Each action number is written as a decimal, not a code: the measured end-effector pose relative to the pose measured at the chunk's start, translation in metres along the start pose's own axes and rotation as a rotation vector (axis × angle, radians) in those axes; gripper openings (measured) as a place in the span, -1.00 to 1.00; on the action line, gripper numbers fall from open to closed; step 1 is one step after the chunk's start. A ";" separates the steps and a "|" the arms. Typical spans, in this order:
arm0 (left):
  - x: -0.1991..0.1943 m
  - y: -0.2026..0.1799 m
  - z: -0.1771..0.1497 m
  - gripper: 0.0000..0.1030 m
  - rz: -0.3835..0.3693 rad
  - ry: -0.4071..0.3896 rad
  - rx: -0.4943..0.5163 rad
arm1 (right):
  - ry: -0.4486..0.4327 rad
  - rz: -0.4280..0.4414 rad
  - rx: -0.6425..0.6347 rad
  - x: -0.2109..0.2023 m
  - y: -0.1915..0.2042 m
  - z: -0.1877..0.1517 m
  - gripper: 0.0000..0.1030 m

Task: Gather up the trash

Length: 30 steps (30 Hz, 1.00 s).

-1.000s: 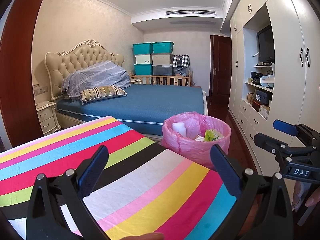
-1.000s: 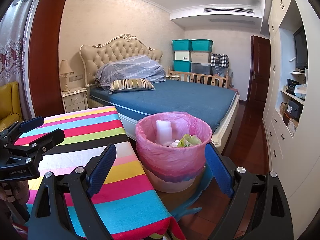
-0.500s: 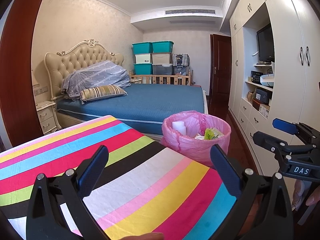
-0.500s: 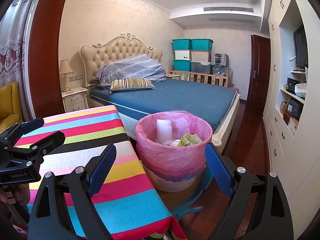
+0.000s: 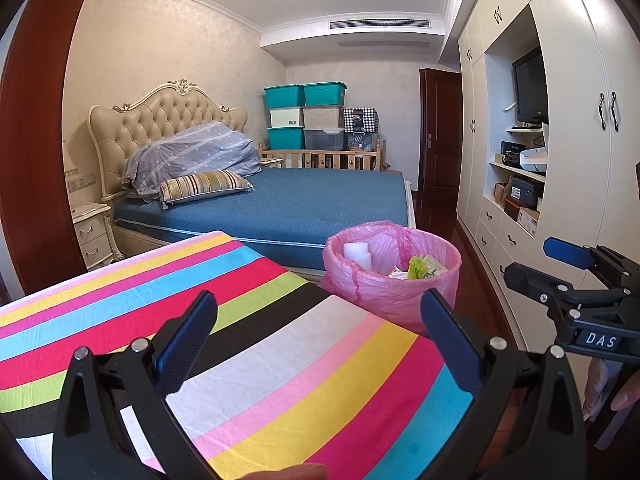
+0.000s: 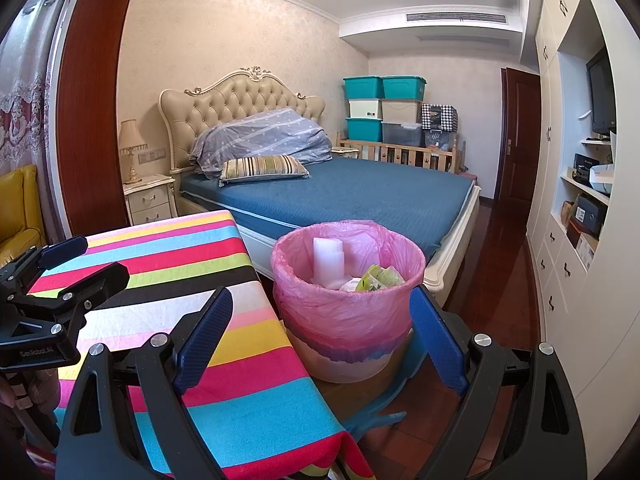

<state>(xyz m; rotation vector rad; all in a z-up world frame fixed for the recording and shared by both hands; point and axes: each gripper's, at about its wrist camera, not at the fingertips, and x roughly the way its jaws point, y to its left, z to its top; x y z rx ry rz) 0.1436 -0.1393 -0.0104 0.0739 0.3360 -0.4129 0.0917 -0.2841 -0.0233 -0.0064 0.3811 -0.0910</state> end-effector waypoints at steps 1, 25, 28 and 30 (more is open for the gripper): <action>0.000 0.000 0.000 0.91 0.001 0.000 0.001 | 0.000 0.000 -0.001 0.000 0.000 0.000 0.65; -0.001 -0.002 -0.008 0.91 0.013 -0.008 0.000 | 0.005 0.001 0.001 0.002 0.003 -0.004 0.65; -0.001 0.000 -0.008 0.91 0.018 -0.010 -0.001 | 0.005 0.001 0.000 0.002 0.003 -0.003 0.65; -0.001 0.002 -0.008 0.91 0.020 -0.010 -0.005 | 0.005 0.002 0.002 0.002 0.002 -0.003 0.65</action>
